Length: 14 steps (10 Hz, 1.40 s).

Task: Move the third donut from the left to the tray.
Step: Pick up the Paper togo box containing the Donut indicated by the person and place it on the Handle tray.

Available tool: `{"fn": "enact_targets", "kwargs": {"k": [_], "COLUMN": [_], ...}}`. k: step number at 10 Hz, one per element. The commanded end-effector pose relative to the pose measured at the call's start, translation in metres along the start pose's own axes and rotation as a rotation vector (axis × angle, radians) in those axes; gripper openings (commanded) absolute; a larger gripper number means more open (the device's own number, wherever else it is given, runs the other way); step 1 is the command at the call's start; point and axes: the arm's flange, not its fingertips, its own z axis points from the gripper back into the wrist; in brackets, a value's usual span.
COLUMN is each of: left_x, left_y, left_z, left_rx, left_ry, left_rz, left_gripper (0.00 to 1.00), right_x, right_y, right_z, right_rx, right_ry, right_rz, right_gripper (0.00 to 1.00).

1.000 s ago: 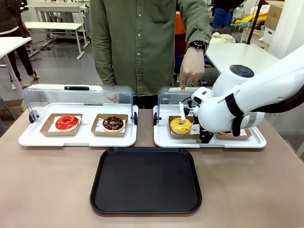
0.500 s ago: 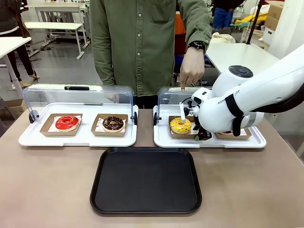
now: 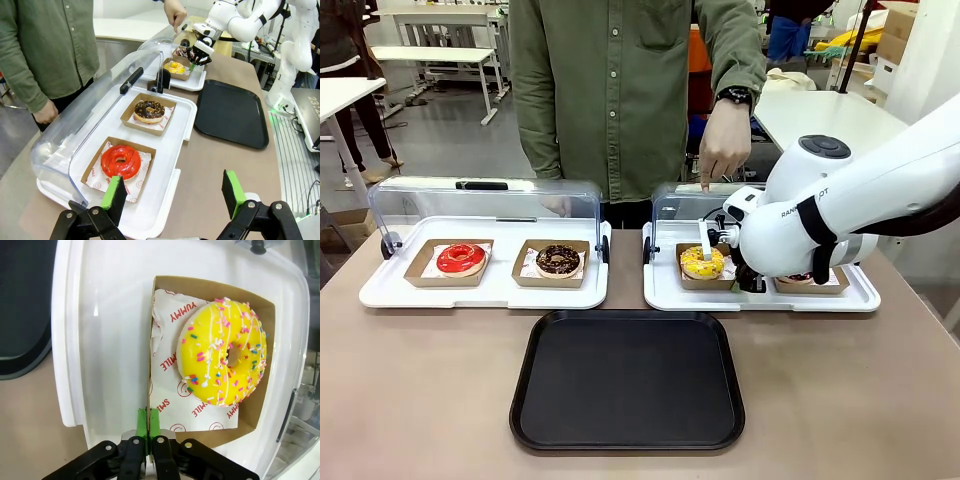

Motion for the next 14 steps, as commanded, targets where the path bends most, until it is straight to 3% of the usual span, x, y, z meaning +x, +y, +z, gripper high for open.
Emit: {"fn": "enact_targets", "kwargs": {"k": [1, 6, 10, 14], "left_x": [0.001, 0.001, 0.001, 0.001], "left_y": [-0.001, -0.001, -0.001, -0.001], "left_z": [0.000, 0.000, 0.000, 0.000], "left_rx": [-0.004, -0.004, -0.004, -0.004], "left_ry": [0.004, 0.004, 0.004, 0.004], "left_rz": [0.001, 0.001, 0.001, 0.001], "left_gripper": [1.00, 1.00, 1.00, 1.00], "right_x": [0.003, 0.000, -0.005, 0.019], "right_y": [-0.005, -0.001, 0.025, 0.082], "right_z": [0.005, -0.001, 0.066, 0.116], "right_rx": [0.002, 0.004, -0.112, -0.057], "right_ry": [0.026, 0.001, -0.020, -0.082], "right_rz": [-0.018, -0.002, -0.056, -0.114], "right_gripper": [0.00, 0.02, 0.02, 0.02]}}
